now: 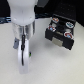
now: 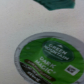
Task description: Open the kcup holder, insert the kcup into the holder, and close the kcup holder
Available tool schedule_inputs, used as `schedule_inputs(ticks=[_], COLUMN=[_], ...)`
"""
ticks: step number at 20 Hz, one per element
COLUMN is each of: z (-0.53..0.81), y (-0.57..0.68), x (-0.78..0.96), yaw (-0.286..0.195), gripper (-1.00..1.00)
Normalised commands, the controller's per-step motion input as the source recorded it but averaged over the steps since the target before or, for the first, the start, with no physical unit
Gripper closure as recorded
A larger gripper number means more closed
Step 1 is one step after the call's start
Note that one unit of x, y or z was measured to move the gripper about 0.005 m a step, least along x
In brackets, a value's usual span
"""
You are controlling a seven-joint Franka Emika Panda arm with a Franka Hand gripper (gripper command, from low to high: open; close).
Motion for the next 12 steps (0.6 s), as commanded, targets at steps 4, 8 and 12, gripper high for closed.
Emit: schedule_inputs(ticks=[4,8,12], z=[0.01,0.02,0.02], y=[-0.01,0.0,0.01], x=[-0.04,-0.03,-0.01], yaw=[-0.07,-0.051,-0.042], gripper=[1.0,-1.0,1.0])
